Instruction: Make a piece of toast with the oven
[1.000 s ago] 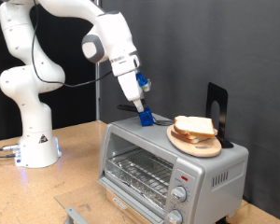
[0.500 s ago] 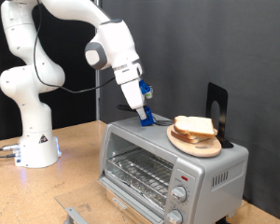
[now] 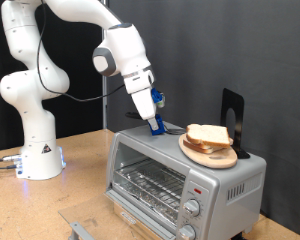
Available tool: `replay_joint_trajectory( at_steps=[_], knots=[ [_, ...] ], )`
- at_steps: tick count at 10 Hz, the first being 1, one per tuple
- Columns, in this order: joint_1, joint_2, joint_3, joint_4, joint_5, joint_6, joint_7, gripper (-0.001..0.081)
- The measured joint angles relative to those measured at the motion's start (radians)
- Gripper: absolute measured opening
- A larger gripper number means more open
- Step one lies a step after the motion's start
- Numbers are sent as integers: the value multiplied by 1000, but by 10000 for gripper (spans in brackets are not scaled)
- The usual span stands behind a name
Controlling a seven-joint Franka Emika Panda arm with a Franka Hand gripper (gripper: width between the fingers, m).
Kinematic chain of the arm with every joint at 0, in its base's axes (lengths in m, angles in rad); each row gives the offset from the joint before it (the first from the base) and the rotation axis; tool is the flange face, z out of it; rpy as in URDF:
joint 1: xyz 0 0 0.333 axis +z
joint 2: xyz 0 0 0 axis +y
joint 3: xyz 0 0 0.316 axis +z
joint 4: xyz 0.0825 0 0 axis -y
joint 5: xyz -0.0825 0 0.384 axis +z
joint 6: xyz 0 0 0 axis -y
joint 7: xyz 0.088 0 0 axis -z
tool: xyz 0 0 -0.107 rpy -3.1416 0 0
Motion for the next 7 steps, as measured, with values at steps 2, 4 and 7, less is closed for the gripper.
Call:
replay_joint_trajectory(
  at_steps=[2, 4, 7],
  knots=[
    [4, 2, 0, 1, 10, -2, -7, 808],
    [7, 6, 0, 1, 18, -6, -16, 808],
    [10, 22, 2, 1, 18, -8, -20, 717]
  ],
)
